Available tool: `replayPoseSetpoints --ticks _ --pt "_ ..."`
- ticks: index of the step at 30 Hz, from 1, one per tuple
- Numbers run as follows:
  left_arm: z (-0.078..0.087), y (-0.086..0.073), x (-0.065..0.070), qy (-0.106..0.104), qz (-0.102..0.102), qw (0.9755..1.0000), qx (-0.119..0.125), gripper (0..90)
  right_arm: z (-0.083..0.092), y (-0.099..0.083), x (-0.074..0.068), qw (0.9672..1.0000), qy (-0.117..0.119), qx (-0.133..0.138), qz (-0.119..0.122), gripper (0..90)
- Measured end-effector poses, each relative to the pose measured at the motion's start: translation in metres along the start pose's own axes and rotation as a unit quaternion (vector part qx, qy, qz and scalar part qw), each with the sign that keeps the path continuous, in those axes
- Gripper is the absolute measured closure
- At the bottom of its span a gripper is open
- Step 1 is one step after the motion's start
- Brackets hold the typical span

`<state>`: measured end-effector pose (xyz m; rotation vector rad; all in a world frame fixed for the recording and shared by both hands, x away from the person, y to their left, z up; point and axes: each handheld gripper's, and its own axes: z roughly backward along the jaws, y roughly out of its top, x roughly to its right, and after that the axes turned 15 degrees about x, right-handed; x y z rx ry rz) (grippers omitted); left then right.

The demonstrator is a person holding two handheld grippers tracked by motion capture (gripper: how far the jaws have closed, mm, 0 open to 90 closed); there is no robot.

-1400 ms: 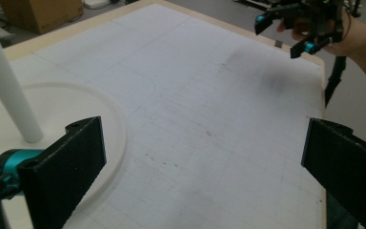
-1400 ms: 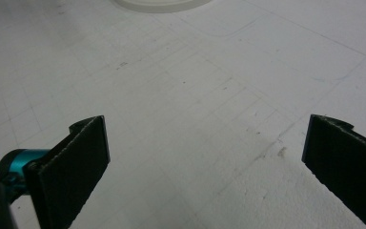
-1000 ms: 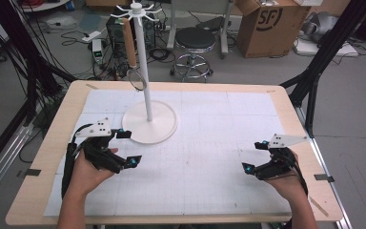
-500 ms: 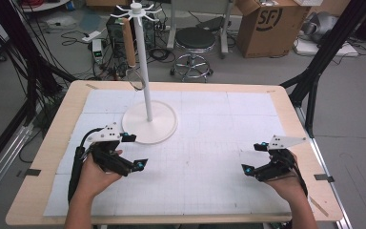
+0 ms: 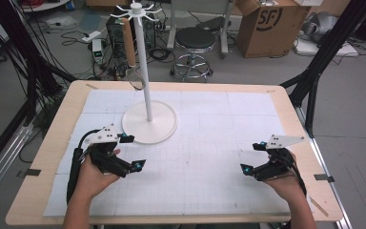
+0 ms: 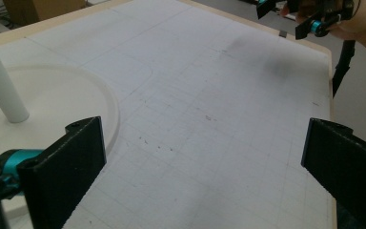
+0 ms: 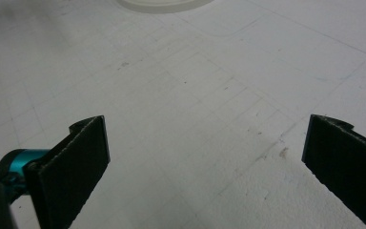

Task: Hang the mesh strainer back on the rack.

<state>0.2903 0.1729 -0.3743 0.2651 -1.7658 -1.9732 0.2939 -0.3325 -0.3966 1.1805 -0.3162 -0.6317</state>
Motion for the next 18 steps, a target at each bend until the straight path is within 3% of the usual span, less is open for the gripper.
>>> replayPoseSetpoints --ticks 5,18 --pt "0.0015 0.0005 -0.0012 0.009 -0.003 1.0000 0.001 1.6 -0.0007 -0.0010 -0.0005 1.0000 0.003 0.000 0.001 0.8" --pt "0.0029 0.0004 -0.0028 0.008 0.004 1.0000 -0.001 1.6 -0.0012 -0.0023 -0.0015 1.0000 0.004 -0.002 -0.002 0.8"
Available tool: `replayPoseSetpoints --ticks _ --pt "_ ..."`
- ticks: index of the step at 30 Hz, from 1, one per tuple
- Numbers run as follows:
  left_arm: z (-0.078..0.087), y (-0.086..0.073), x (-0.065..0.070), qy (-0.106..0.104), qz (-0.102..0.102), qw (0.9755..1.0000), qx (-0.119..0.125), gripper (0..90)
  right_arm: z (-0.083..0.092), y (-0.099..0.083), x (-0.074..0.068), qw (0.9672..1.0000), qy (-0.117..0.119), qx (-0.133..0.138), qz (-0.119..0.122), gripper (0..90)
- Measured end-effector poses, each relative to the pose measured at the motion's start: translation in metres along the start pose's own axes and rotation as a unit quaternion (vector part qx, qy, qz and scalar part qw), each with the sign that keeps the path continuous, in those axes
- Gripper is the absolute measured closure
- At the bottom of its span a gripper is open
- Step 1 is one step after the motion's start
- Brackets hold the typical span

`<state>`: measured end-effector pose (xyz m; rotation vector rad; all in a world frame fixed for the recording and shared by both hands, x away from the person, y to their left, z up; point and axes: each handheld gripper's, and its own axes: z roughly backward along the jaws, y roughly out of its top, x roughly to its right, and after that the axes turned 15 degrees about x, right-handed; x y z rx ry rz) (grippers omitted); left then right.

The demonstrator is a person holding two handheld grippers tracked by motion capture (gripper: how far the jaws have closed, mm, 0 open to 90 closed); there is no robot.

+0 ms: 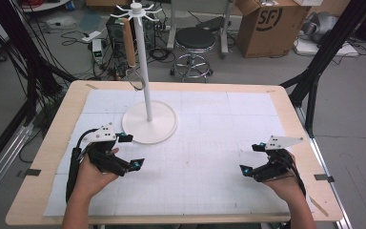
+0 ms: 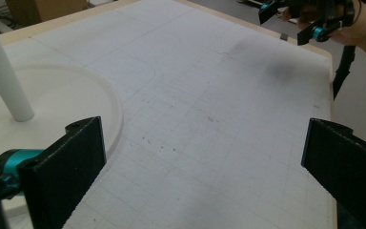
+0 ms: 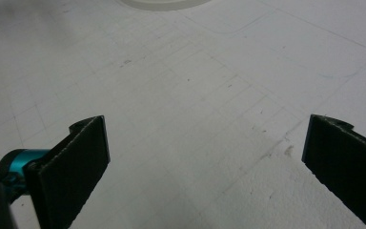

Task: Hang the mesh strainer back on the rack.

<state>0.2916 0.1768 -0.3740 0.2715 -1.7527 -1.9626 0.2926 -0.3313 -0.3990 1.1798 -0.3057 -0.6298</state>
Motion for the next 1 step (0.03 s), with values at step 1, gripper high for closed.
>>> replayPoseSetpoints --ticks 1 --pt "0.0003 0.0000 -0.0005 -0.001 -0.001 1.0000 -0.001 1.6 0.0000 0.0000 -0.0001 1.0000 0.000 0.000 0.001 0.8"
